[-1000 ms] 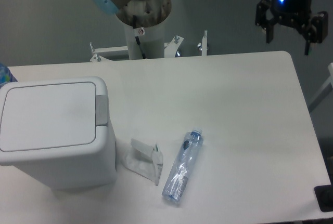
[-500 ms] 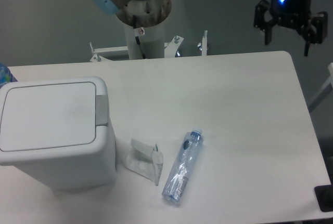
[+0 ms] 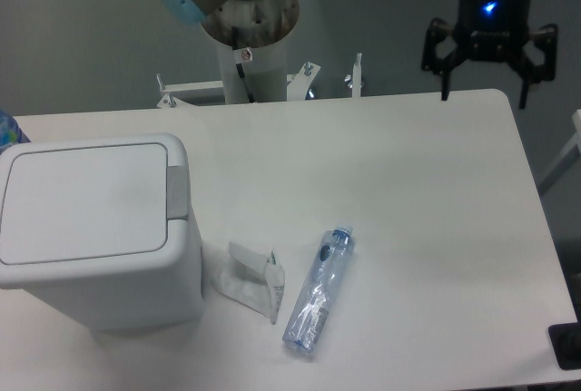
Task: Open the trash can
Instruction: 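Move the open gripper toward the trash can lid's grey hinge tab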
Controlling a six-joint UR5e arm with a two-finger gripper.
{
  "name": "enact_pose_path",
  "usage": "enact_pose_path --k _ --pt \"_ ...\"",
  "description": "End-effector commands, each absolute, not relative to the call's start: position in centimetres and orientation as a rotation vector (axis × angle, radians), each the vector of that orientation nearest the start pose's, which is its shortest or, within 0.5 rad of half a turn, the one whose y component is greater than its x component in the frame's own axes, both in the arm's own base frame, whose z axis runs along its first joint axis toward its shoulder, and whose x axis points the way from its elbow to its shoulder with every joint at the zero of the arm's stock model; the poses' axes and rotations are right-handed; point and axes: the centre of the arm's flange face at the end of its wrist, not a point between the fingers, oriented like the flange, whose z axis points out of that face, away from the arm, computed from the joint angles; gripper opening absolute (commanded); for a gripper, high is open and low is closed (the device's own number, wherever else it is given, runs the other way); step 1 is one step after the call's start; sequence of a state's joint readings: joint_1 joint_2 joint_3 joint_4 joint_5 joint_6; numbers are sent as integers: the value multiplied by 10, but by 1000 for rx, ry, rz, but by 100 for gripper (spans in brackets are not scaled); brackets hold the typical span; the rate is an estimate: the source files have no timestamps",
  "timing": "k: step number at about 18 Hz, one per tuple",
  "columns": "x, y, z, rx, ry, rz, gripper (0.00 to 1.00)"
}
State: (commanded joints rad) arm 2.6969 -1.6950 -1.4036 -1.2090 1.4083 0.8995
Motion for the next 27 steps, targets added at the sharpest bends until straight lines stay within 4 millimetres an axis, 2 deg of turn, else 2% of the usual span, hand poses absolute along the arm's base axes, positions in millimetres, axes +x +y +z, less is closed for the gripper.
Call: enact_pose_path --k 5,10,15,20,25,27 --pt "-419 423 550 -2684 -486 258 100" --pt "-394 449 554 -2529 -681 8 100" --pt "-367 472 548 -2521 -655 -91 100" --pt "-340 497 530 -2544 -680 -167 100" --pt "-327 504 518 -2531 -752 -249 100" --pt "-323 510 517 -2488 -816 -338 100"
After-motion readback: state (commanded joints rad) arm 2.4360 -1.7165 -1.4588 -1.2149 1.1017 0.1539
